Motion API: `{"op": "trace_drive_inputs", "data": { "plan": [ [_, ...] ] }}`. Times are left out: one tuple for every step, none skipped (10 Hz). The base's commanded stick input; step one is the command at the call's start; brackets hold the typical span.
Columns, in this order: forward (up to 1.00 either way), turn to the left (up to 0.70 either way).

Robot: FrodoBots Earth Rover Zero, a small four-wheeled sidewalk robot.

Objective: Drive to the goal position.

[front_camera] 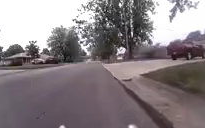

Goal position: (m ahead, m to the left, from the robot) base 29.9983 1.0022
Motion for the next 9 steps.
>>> {"op": "trace_drive_inputs", "data": {
  "plan": [
    [1.00, 0.00],
    [1.00, 0.00],
    [1.00, 0.00],
    [1.00, 0.00],
    [1.00, 0.00],
    [1.00, -0.11],
    [1.00, -0.24],
    [1.00, 0.00],
    [1.00, 0.00]
  ]
}}
